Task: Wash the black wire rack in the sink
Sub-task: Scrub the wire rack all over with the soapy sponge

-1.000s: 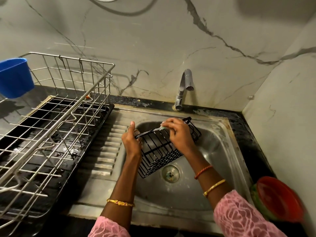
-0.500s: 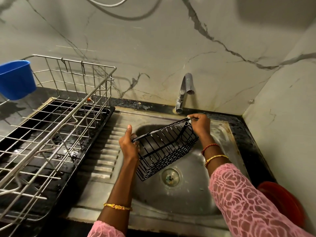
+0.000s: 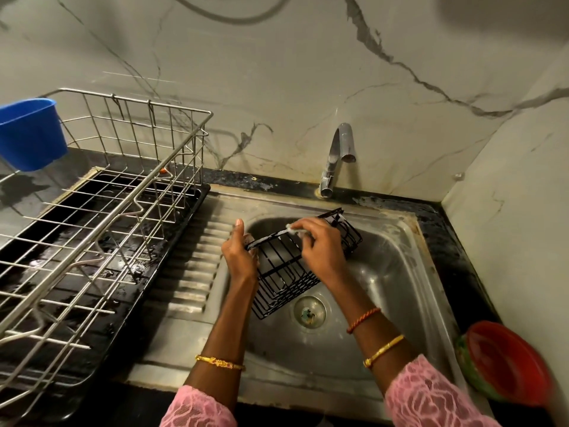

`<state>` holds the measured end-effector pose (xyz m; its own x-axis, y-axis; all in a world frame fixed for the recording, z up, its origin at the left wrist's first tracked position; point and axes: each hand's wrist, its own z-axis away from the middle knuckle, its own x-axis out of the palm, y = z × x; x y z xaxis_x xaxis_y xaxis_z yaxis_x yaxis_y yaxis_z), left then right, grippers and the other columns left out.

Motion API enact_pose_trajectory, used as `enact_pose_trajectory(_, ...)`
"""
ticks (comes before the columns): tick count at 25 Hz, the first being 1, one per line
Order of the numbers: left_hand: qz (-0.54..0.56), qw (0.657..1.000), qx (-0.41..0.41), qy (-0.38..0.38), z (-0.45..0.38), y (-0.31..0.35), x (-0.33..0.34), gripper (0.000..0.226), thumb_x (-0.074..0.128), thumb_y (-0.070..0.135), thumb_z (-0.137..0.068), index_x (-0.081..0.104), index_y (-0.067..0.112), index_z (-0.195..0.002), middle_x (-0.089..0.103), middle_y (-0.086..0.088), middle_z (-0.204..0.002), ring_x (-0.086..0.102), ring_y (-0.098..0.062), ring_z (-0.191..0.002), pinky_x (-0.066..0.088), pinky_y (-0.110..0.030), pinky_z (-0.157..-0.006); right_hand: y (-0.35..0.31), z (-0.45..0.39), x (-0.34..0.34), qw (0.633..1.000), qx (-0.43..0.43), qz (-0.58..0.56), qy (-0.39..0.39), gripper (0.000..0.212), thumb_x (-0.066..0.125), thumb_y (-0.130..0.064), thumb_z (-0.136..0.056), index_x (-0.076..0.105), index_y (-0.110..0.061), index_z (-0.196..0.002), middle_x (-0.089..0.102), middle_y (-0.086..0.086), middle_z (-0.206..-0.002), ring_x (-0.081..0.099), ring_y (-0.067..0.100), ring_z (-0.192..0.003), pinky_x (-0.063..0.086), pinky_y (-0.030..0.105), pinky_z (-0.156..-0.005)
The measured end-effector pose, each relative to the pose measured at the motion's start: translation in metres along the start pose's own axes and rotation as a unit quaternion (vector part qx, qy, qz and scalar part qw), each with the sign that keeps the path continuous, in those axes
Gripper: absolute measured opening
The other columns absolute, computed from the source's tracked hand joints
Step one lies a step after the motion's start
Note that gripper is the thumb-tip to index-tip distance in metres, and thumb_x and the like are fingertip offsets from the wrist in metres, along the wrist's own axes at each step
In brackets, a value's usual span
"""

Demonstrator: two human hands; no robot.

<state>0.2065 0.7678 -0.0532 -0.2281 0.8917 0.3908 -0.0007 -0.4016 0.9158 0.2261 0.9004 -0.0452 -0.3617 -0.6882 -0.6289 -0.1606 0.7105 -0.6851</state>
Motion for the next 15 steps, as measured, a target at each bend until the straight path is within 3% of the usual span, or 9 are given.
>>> enact_pose_trajectory(2,0.006,1.000,-0.002,-0.009,0.000,-0.003,0.000,0.063,0.037,0.028,-0.101,0.061,0.022,-0.043,0.045,0.008,-0.038,0.038,-0.003,-0.034,0.029,-0.017,-0.036,-0.019,0.013,0.006,0.997,-0.061,-0.034,-0.036,0.028,0.055,0.010,-0.084,0.068,-0.008,-0.101,0.066,0.005,-0.106,0.059,0.010,-0.098,0.049,0.016,-0.088)
enact_pose_trajectory(6,0.042,0.999,-0.024,-0.008,-0.005,-0.012,0.000,0.049,0.041,0.044,-0.096,0.043,0.015,-0.056,0.043,0.008,-0.044,0.038,-0.007,-0.039,0.027,-0.020,-0.041,-0.038,0.016,0.007,0.994,-0.058,-0.077,-0.048,0.026,0.059,0.007,-0.082,0.070,-0.006,-0.102,0.067,0.004,-0.103,0.061,0.009,-0.096,0.048,0.013,-0.087)
enact_pose_trajectory(9,0.058,0.997,-0.033,-0.032,-0.009,-0.022,-0.002,0.059,0.049,0.064,-0.077,0.049,0.005,-0.072,0.046,-0.006,-0.060,0.044,-0.017,-0.052,0.032,-0.025,-0.047,-0.045,0.020,0.008,0.996,-0.026,-0.081,-0.038,0.021,0.062,0.002,-0.082,0.071,-0.005,-0.100,0.066,0.004,-0.102,0.061,0.009,-0.094,0.048,0.010,-0.084)
enact_pose_trajectory(11,0.063,0.997,-0.028,-0.034,-0.008,-0.026,-0.001,0.061,0.051,0.066,-0.073,0.050,0.005,-0.070,0.046,-0.009,-0.063,0.046,-0.020,-0.056,0.035,-0.028,-0.052,-0.050,0.025,0.011,0.997,-0.015,-0.069,-0.040,0.018,0.065,-0.003,-0.082,0.070,-0.005,-0.099,0.064,0.003,-0.101,0.059,0.008,-0.092,0.046,0.006,-0.080)
enact_pose_trajectory(13,0.055,0.998,-0.040,-0.013,-0.006,-0.027,0.000,0.055,0.051,0.066,-0.071,0.044,0.013,-0.062,0.042,-0.003,-0.056,0.041,-0.015,-0.049,0.032,-0.026,-0.049,-0.049,0.035,0.011,0.998,-0.011,-0.044,-0.034,0.015,0.066,-0.002,-0.082,0.071,-0.004,-0.096,0.063,0.003,-0.099,0.059,0.009,-0.090,0.049,0.011,-0.080)
enact_pose_trajectory(15,0.047,0.997,-0.052,0.014,-0.005,-0.024,0.001,0.054,0.049,0.065,-0.071,0.045,0.012,-0.067,0.041,-0.001,-0.058,0.038,-0.015,-0.049,0.029,-0.024,-0.047,-0.041,0.052,0.009,0.999,-0.018,-0.026,-0.023,0.014,0.065,0.001,-0.081,0.071,-0.003,-0.093,0.064,0.005,-0.096,0.059,0.012,-0.088,0.051,0.019,-0.080)
